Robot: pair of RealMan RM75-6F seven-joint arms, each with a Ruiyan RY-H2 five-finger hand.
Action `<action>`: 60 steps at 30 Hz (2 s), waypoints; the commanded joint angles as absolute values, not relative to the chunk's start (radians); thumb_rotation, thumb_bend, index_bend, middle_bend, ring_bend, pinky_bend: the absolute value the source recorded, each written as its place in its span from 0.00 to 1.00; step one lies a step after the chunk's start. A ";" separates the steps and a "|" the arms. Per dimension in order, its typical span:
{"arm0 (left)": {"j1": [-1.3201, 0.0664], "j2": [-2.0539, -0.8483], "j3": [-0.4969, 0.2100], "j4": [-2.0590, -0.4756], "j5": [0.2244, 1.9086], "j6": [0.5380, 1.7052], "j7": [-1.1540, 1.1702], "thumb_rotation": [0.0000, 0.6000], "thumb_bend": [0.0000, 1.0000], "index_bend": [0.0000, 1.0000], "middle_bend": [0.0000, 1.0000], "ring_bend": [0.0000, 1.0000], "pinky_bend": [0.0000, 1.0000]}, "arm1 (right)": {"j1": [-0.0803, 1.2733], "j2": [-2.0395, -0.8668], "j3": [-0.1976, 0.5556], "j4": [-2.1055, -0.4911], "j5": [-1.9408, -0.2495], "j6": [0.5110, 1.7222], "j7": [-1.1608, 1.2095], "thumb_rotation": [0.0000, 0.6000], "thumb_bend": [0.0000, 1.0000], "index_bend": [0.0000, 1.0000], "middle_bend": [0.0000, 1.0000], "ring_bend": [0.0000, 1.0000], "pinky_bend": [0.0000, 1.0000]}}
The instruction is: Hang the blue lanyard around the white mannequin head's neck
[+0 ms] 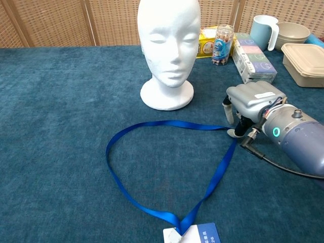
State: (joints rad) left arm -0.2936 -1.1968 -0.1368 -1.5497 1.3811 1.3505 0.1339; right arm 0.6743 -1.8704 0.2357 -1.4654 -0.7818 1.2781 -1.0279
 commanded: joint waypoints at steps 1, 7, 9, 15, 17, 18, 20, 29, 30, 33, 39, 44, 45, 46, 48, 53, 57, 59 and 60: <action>-0.294 -1.197 -0.136 -1.548 1.382 1.351 0.132 0.81 0.12 0.42 0.42 0.42 0.30 | 0.678 -1.872 0.236 -1.461 -0.778 1.276 -1.028 0.91 0.36 0.54 0.91 1.00 1.00; -0.294 -1.200 -0.134 -1.541 1.381 1.350 0.127 0.81 0.12 0.42 0.42 0.42 0.30 | 0.686 -1.874 0.238 -1.452 -0.764 1.273 -1.030 0.91 0.41 0.54 0.91 1.00 1.00; -0.294 -1.201 -0.134 -1.539 1.381 1.349 0.125 0.81 0.12 0.42 0.42 0.42 0.30 | 0.687 -1.875 0.238 -1.450 -0.761 1.273 -1.030 0.91 0.42 0.55 0.91 1.00 1.00; -0.297 -1.206 -0.134 -1.533 1.381 1.347 0.121 0.81 0.12 0.42 0.42 0.42 0.30 | 0.692 -1.876 0.236 -1.444 -0.756 1.274 -1.030 0.91 0.44 0.55 0.91 1.00 1.00; -0.297 -1.208 -0.133 -1.532 1.382 1.346 0.120 0.81 0.12 0.42 0.42 0.42 0.30 | 0.694 -1.876 0.235 -1.443 -0.753 1.275 -1.033 0.91 0.45 0.55 0.91 1.00 1.00; -0.298 -1.208 -0.133 -1.532 1.382 1.346 0.120 0.81 0.12 0.42 0.42 0.42 0.30 | 0.695 -1.876 0.234 -1.444 -0.752 1.274 -1.031 0.91 0.45 0.55 0.91 1.00 1.00; -0.299 -1.208 -0.133 -1.531 1.382 1.345 0.120 0.81 0.12 0.42 0.42 0.42 0.30 | 0.696 -1.876 0.233 -1.444 -0.752 1.275 -1.032 0.91 0.46 0.55 0.91 1.00 1.00; -0.311 -1.200 -0.126 -1.538 1.386 1.325 0.152 0.81 0.12 0.42 0.42 0.42 0.31 | 0.697 -1.878 0.226 -1.446 -0.754 1.280 -1.024 0.92 0.47 0.56 0.91 1.00 1.00; -0.313 -1.201 -0.127 -1.541 1.384 1.322 0.160 0.81 0.12 0.42 0.42 0.43 0.33 | 0.696 -1.878 0.225 -1.448 -0.758 1.282 -1.020 0.92 0.47 0.57 0.91 1.00 1.00; -0.322 -1.204 -0.129 -1.549 1.382 1.315 0.183 0.81 0.12 0.42 0.43 0.47 0.42 | 0.696 -1.877 0.223 -1.451 -0.767 1.285 -1.012 0.92 0.47 0.57 0.91 1.00 1.00; -0.355 -1.215 -0.140 -1.576 1.389 1.300 0.263 0.81 0.12 0.46 0.62 0.66 0.65 | 0.696 -1.877 0.219 -1.463 -0.776 1.285 -1.002 0.93 0.47 0.57 0.91 1.00 1.00; -0.416 -1.251 -0.151 -1.614 1.413 1.258 0.349 0.81 0.12 0.46 0.87 0.92 0.83 | 0.697 -1.876 0.217 -1.478 -0.785 1.281 -0.989 0.92 0.47 0.57 0.91 1.00 1.00; -0.436 -1.266 -0.156 -1.621 1.411 1.239 0.381 0.81 0.12 0.46 0.93 0.97 0.86 | 0.697 -1.875 0.217 -1.483 -0.786 1.280 -0.987 0.92 0.47 0.57 0.91 1.00 1.00; -0.449 -1.278 -0.159 -1.629 1.401 1.226 0.409 0.81 0.12 0.46 0.95 0.98 0.88 | 0.697 -1.873 0.216 -1.485 -0.789 1.280 -0.985 0.92 0.48 0.57 0.91 1.00 1.00; -0.466 -1.294 -0.161 -1.640 1.391 1.205 0.432 0.81 0.13 0.46 1.00 1.00 0.94 | 0.696 -1.871 0.212 -1.488 -0.791 1.279 -0.984 0.92 0.47 0.57 0.91 1.00 1.00; -0.508 -1.340 -0.174 -1.662 1.339 1.159 0.504 0.80 0.15 0.47 1.00 1.00 1.00 | 0.694 -1.866 0.204 -1.495 -0.795 1.279 -0.982 0.92 0.47 0.57 0.91 1.00 1.00; -0.545 -1.410 -0.183 -1.685 1.279 1.141 0.604 0.80 0.16 0.47 1.00 1.00 1.00 | 0.689 -1.857 0.198 -1.506 -0.799 1.276 -0.972 0.92 0.48 0.57 0.91 1.00 1.00; -0.553 -1.433 -0.184 -1.692 1.251 1.140 0.633 0.80 0.17 0.47 1.00 1.00 1.00 | 0.688 -1.854 0.196 -1.509 -0.800 1.274 -0.970 0.92 0.47 0.57 0.91 1.00 1.00; -0.556 -1.445 -0.185 -1.696 1.236 1.138 0.641 0.80 0.18 0.46 1.00 1.00 1.00 | 0.688 -1.853 0.195 -1.510 -0.800 1.273 -0.968 0.92 0.48 0.57 0.91 1.00 1.00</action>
State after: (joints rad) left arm -0.5412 -1.4193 -0.1802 -1.6834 1.2632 1.1458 0.6192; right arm 0.6881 -1.8528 0.1950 -1.5094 -0.8003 1.2728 -0.9683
